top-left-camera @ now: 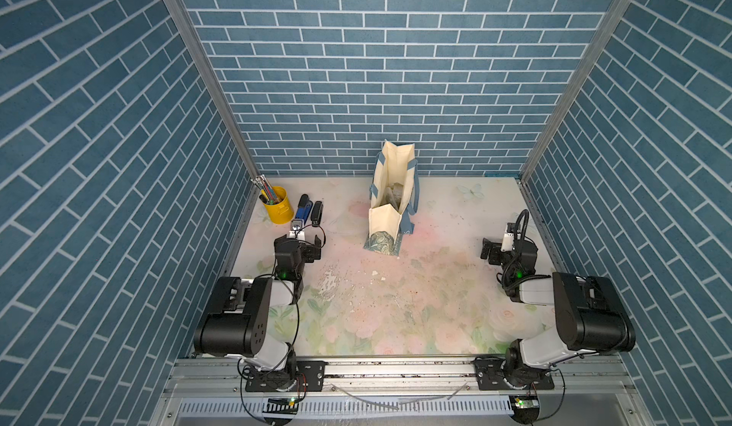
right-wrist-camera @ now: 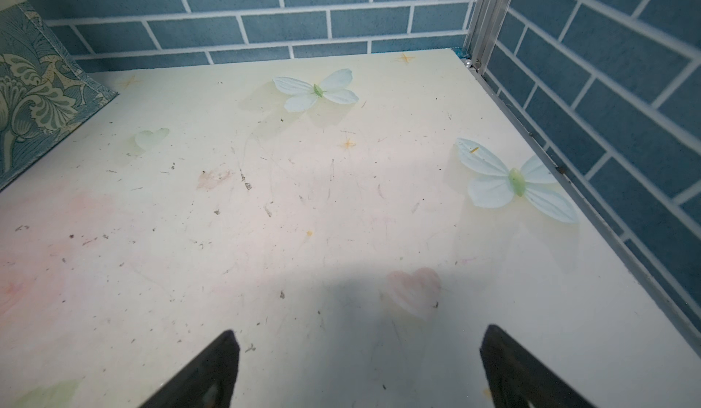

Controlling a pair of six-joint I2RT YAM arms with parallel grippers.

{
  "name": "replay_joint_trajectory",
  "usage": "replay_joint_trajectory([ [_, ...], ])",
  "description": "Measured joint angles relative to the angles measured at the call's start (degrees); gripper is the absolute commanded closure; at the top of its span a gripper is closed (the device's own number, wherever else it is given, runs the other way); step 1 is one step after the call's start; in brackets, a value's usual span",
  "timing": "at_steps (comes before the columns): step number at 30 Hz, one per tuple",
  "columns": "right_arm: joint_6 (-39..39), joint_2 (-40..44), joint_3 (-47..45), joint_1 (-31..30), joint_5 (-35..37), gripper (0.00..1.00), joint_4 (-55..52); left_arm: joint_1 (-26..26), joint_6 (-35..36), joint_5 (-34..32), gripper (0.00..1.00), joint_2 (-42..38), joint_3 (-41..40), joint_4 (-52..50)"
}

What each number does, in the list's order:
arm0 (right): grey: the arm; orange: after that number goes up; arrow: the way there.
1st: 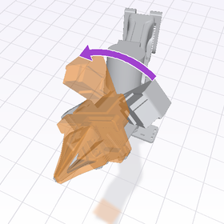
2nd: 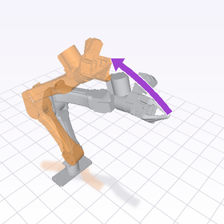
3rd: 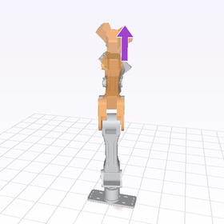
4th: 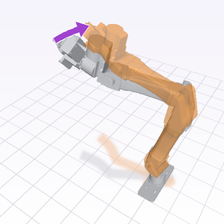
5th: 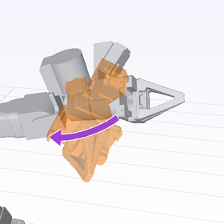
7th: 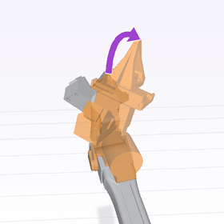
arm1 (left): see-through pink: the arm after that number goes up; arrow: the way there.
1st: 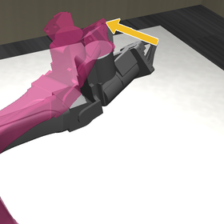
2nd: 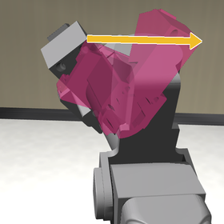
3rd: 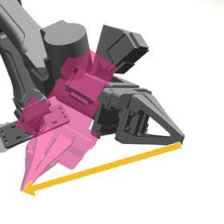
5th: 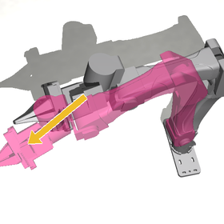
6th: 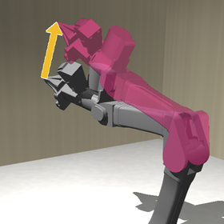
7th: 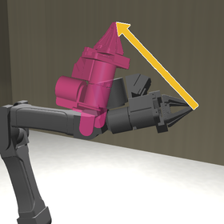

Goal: Take out the compass set from the canvas bag
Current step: Adjust the canvas bag at the center of the board.

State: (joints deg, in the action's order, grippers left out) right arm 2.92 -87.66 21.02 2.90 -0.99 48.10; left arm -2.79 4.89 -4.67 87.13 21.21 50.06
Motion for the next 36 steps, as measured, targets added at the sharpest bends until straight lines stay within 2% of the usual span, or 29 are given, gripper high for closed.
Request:
replay_joint_trajectory([
  [10,0.0,0.0,0.0,0.0,-0.1,0.01,0.0,-0.4,0.2,-1.0,0.00,0.0,0.0,0.2],
  [14,0.0,0.0,0.0,0.0,-0.1,0.01,0.0,-2.0,0.7,-3.8,0.00,0.0,-0.7,2.6],
  [16,0.0,0.0,0.0,0.0,0.0,0.05,0.0,-3.0,0.8,-6.0,0.00,-0.5,-1.6,3.4],
  [18,-0.2,0.8,0.2,-0.5,0.4,0.05,-1.8,-4.0,1.1,-8.2,0.00,-3.7,-1.9,0.6],
  [22,0.6,8.2,5.1,-3.3,3.8,0.12,-16.0,-6.5,1.1,-11.2,0.00,-15.6,0.3,-9.0],
  [25,5.0,13.5,13.1,-6.7,5.7,0.15,-27.1,-7.9,-3.7,-10.4,0.00,-22.1,11.7,-25.5],
  [28,10.8,14.7,22.6,-9.6,4.0,0.18,-37.9,-8.7,-10.0,-8.0,0.00,-21.8,27.4,-40.4],
  [31,16.0,13.3,31.1,-12.2,0.6,0.18,-47.0,-11.4,-13.6,-4.0,0.00,-17.7,41.2,-52.0],
  [36,22.5,5.6,46.1,-18.5,-4.9,0.12,-57.9,-19.8,-14.8,4.2,0.00,-4.4,61.5,-66.8],
])
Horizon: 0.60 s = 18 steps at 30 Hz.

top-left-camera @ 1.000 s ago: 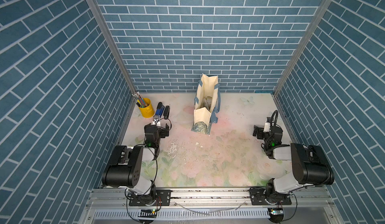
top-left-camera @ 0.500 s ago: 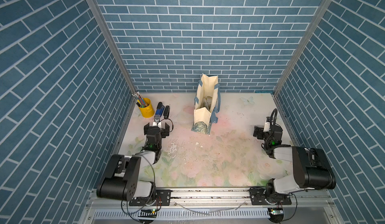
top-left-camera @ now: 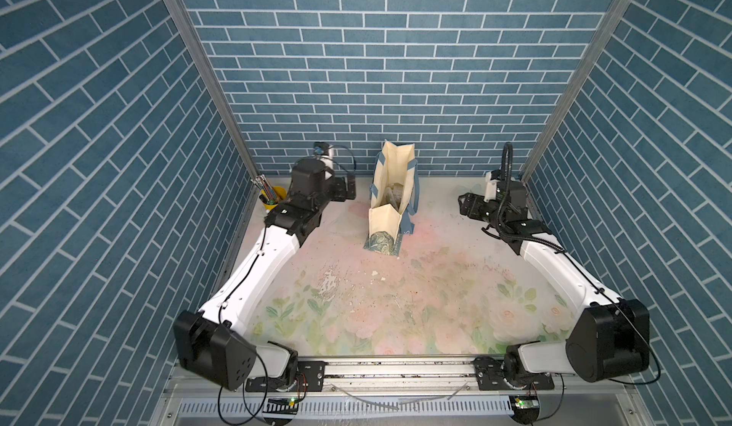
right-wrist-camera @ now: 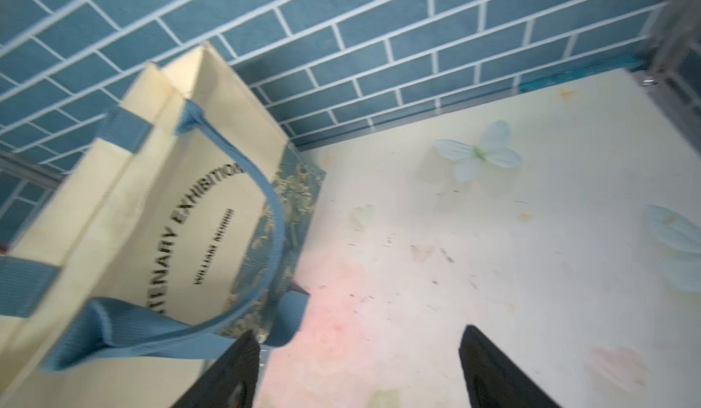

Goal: Take out the compass set from the canvas bag
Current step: Adjust the canvas bag at the center of the board.

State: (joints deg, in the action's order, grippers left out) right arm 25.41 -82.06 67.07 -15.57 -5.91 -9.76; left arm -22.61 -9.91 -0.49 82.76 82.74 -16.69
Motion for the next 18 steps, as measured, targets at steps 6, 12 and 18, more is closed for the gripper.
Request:
replay_joint_trajectory([
  [6,5.3,-13.7,20.1,-4.8,-6.1,0.14,-6.2,-2.2,-1.7,9.8,0.00,11.5,11.1,-10.3],
  [12,8.9,-25.2,34.8,-7.6,-8.4,0.18,-10.5,-2.2,-2.6,13.1,0.00,18.9,19.3,-17.9],
  [18,10.6,-35.2,43.5,-9.4,-9.0,0.34,-14.8,-1.9,-3.2,14.5,0.00,23.6,24.2,-22.0],
])
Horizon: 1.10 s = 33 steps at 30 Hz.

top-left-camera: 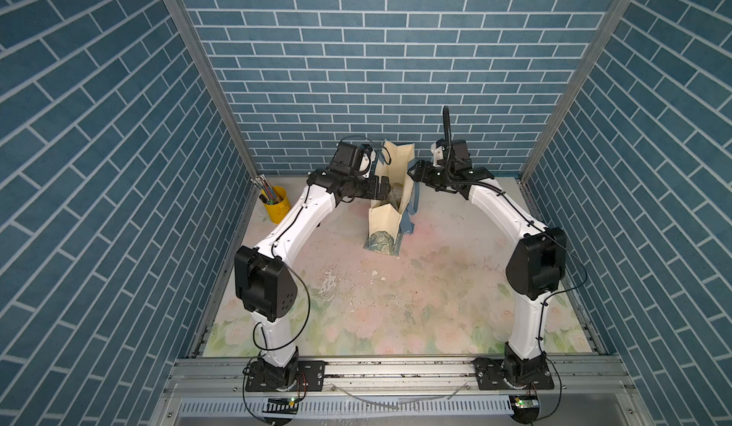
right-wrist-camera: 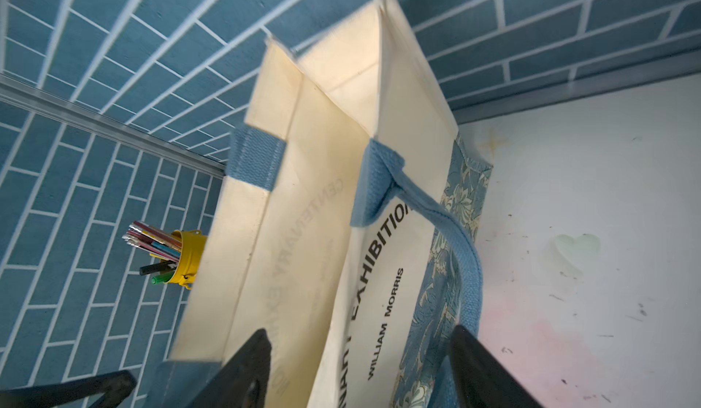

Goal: Take out the compass set from the canvas bag
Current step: Adjust the canvas bag at the center of the board.

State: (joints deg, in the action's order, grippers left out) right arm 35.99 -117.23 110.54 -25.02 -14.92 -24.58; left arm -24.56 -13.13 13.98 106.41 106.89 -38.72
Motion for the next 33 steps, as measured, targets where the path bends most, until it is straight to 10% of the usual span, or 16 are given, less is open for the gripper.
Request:
replay_joint_trajectory([
  [5,0.6,-4.0,0.7,-1.3,-0.9,0.49,-2.0,1.1,-0.2,0.8,0.04,5.2,4.4,-1.1],
  [23,1.3,-3.6,0.8,-2.0,-2.9,0.91,-2.6,3.3,-1.7,4.3,0.99,12.3,7.2,-0.8],
  [33,1.6,2.0,-6.1,-2.7,-2.7,1.00,-1.3,3.3,-0.8,4.1,1.00,8.7,4.5,-1.2],
])
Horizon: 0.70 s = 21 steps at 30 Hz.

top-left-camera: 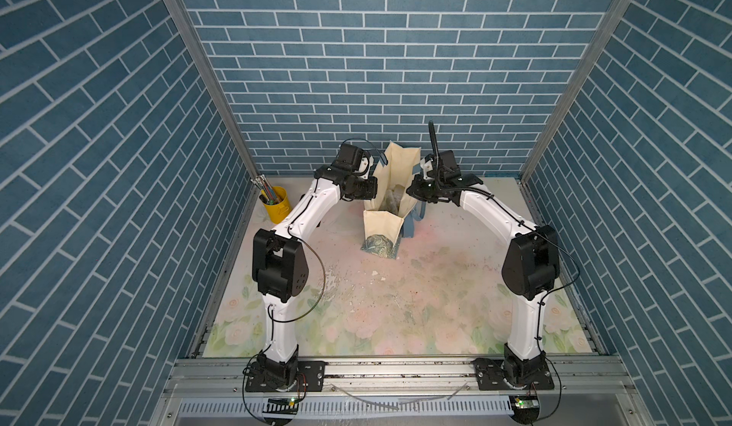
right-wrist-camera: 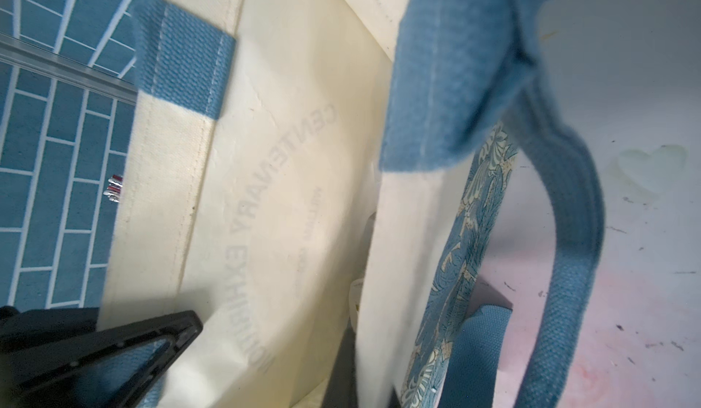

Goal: Take out the compass set from the canvas bag
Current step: Adjust the canvas bag at the center of the board.

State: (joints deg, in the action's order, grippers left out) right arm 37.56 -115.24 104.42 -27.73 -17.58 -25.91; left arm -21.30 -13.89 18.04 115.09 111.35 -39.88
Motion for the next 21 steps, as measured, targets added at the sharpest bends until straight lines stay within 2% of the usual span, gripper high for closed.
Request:
replay_joint_trajectory([
  [7,0.0,3.8,-5.0,-1.3,0.4,1.00,1.7,0.0,1.3,-1.3,1.00,-3.0,-0.5,-2.5],
  [15,0.0,9.3,-15.3,-1.7,1.7,1.00,5.8,0.0,5.2,-3.1,1.00,-4.6,-0.5,-4.4],
  [21,0.0,12.2,-22.3,-1.6,3.6,0.96,8.3,-1.7,9.2,-5.4,1.00,-4.6,-0.5,-5.4],
])
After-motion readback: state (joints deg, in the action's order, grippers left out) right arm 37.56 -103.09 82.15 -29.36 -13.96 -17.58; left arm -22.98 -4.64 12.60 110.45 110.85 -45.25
